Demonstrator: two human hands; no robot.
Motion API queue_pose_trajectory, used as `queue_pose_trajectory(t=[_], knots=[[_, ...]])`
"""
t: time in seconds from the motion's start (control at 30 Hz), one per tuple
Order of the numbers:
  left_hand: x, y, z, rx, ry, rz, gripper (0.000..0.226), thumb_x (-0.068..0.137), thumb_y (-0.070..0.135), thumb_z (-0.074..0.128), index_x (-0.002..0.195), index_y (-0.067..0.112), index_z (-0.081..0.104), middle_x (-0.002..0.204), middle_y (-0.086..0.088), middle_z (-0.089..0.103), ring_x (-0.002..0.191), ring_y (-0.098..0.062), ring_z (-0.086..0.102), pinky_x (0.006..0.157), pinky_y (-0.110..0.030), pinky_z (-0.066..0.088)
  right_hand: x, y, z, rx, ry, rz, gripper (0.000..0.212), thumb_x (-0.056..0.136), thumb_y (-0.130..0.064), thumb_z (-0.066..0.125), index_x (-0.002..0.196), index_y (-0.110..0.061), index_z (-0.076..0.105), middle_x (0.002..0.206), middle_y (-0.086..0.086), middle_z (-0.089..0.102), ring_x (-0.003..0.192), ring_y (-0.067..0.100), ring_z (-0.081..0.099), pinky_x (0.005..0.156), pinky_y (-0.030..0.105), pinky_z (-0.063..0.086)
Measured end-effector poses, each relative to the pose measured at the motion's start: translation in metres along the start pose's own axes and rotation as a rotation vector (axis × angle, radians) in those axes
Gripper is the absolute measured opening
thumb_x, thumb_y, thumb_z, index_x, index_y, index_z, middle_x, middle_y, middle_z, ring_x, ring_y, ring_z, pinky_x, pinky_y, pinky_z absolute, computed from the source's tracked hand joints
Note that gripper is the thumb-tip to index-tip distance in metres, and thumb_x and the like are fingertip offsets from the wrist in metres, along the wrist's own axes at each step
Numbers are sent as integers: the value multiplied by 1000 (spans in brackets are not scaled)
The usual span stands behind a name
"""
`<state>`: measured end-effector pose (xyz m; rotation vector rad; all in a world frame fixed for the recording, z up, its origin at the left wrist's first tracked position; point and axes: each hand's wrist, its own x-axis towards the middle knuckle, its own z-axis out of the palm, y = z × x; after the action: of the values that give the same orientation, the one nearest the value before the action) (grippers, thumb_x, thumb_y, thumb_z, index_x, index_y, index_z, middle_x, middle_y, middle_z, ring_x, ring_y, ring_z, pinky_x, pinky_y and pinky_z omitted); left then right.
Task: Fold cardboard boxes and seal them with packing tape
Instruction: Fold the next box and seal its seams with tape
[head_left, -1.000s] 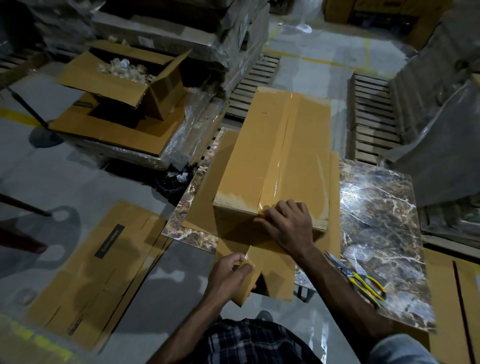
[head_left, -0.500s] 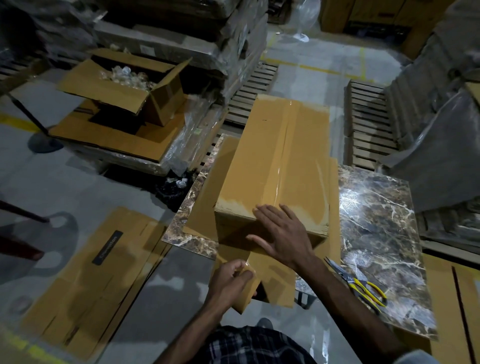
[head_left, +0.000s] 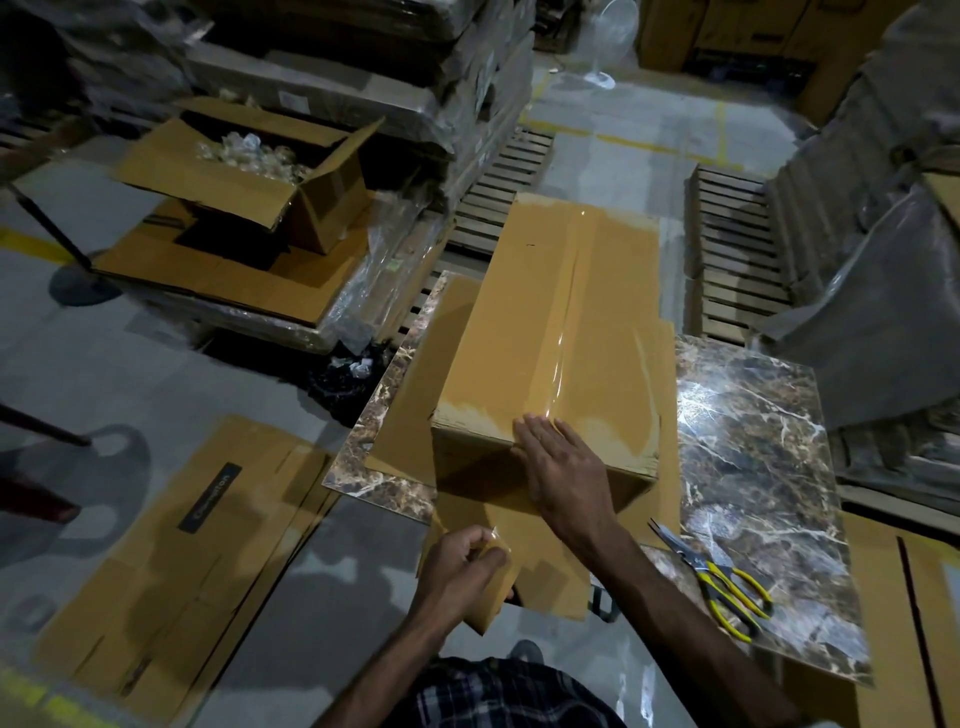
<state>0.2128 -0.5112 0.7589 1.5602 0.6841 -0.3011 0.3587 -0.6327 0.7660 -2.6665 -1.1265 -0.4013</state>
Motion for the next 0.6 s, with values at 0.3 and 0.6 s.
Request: queue_pose_trajectory(t=[0.3, 0.6], knots=[[-3, 12, -9, 35, 36, 76, 33, 71, 55, 64, 89, 28, 70, 86, -13, 74, 84, -42, 71, 82, -60, 57, -15, -7, -4, 305, 443, -92, 15, 93, -10, 72, 106, -8, 79, 104, 6, 79, 95, 14, 75, 101, 35, 56], [-10, 40, -23, 197, 69, 221, 37, 83, 63, 59, 87, 28, 71, 82, 2, 75, 80, -23, 72, 71, -43, 57, -33, -14, -54, 1033, -377, 554, 51, 80, -60, 79, 122, -31, 75, 107, -17, 76, 98, -4, 69, 88, 27, 59]])
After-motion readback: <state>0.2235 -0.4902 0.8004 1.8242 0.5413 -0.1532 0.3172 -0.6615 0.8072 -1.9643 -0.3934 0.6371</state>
